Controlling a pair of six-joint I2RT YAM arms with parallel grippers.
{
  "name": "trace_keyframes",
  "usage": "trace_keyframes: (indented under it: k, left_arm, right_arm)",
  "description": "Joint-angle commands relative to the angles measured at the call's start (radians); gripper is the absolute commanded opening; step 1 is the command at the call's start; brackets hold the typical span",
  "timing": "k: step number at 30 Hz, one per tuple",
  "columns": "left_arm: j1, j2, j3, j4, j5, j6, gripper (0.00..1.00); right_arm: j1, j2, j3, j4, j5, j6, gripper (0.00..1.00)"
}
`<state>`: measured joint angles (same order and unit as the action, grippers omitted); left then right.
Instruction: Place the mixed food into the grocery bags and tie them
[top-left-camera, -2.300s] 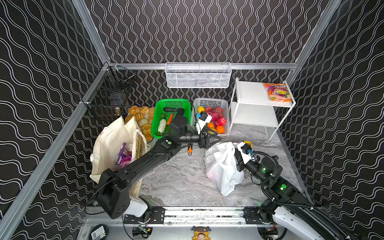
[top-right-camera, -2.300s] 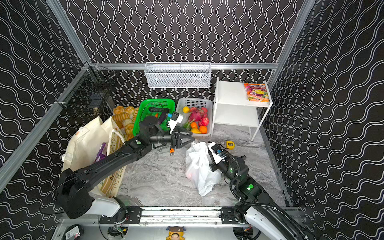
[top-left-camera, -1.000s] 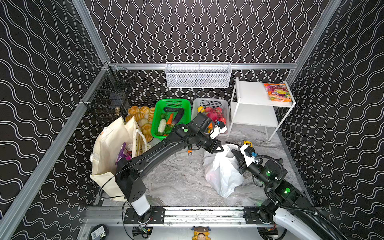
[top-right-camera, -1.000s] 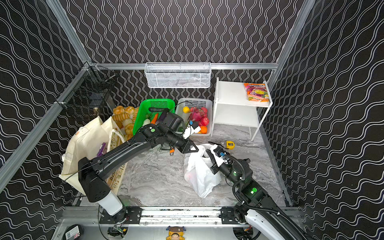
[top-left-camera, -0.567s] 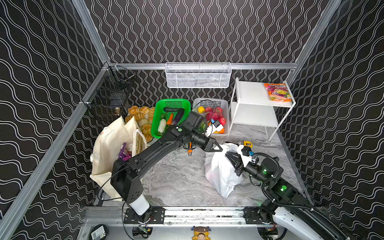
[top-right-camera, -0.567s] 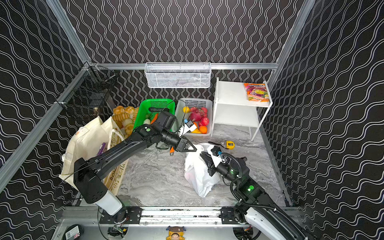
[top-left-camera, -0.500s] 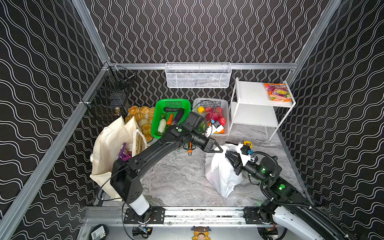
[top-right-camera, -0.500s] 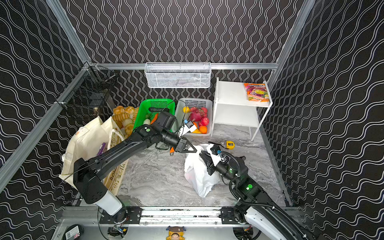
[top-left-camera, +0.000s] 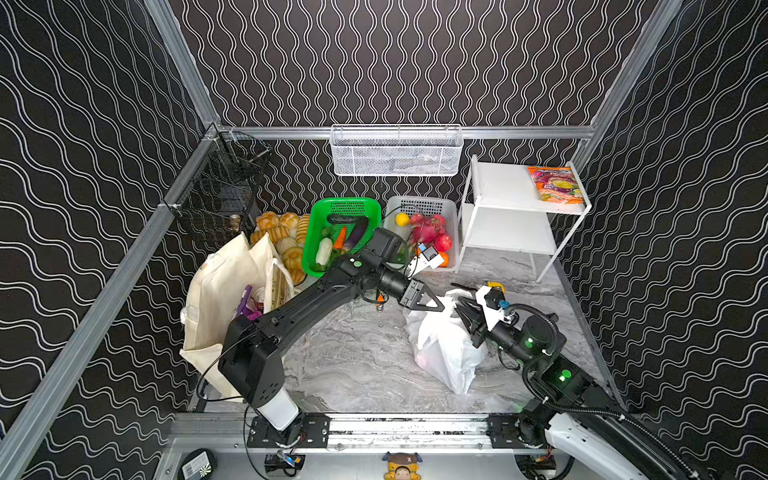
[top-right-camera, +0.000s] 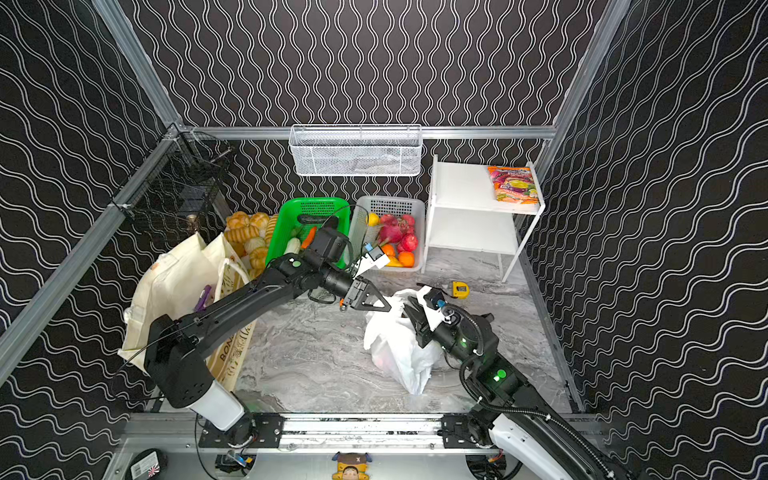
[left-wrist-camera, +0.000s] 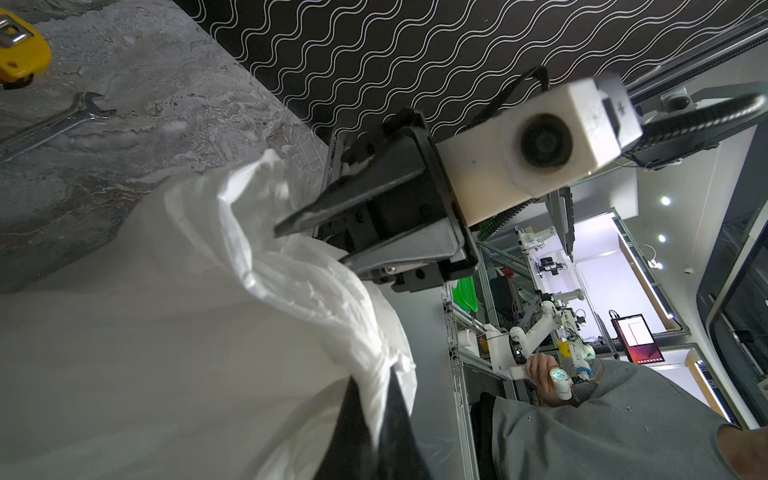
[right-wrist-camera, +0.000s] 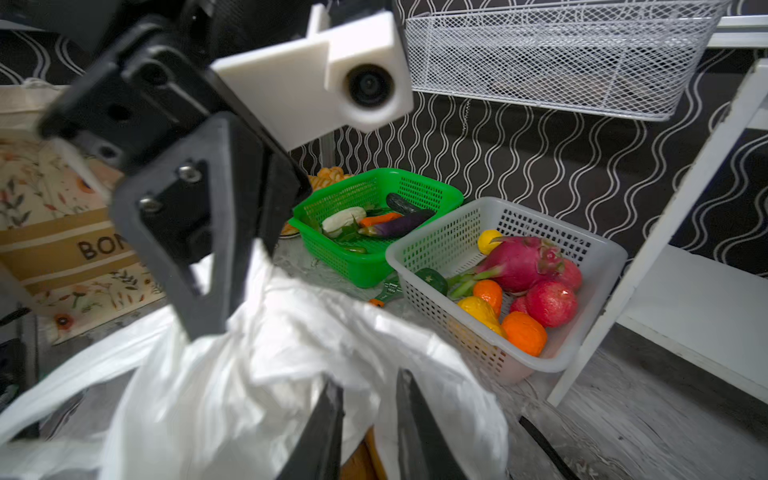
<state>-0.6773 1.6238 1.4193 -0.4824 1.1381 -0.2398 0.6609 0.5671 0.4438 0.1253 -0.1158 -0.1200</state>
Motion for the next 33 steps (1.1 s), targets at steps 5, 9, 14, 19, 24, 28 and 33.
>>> trace_keyframes:
  k: [5, 9, 14, 19, 24, 28, 33]
  left_arm:
    - [0.011, -0.003, -0.011, 0.087, 0.048, -0.024, 0.0]
    - [0.011, -0.006, -0.014, 0.078, 0.074, -0.006, 0.0]
    - [0.012, 0.004, 0.005, 0.019, 0.077, 0.037, 0.0]
    - [0.011, 0.005, 0.009, -0.002, 0.071, 0.051, 0.0]
    - [0.011, 0.005, 0.016, -0.021, 0.076, 0.067, 0.0]
    - [0.011, 0.004, 0.022, -0.03, 0.064, 0.071, 0.0]
    - [0.021, -0.012, 0.021, -0.053, -0.022, 0.078, 0.07]
  right_arm:
    - [0.001, -0.082, -0.034, -0.04, -0.084, -0.007, 0.3]
    - [0.001, -0.048, -0.013, -0.011, -0.075, -0.023, 0.32]
    - [0.001, 0.018, 0.013, 0.059, -0.081, -0.05, 0.3]
    - [0.0, 0.035, 0.02, 0.104, -0.107, -0.051, 0.28]
    - [0.001, 0.033, 0.021, 0.119, -0.109, -0.048, 0.24]
    - [0.001, 0.051, 0.035, 0.085, -0.119, -0.056, 0.0]
    - [0.0, 0.028, 0.047, 0.01, -0.067, -0.049, 0.0]
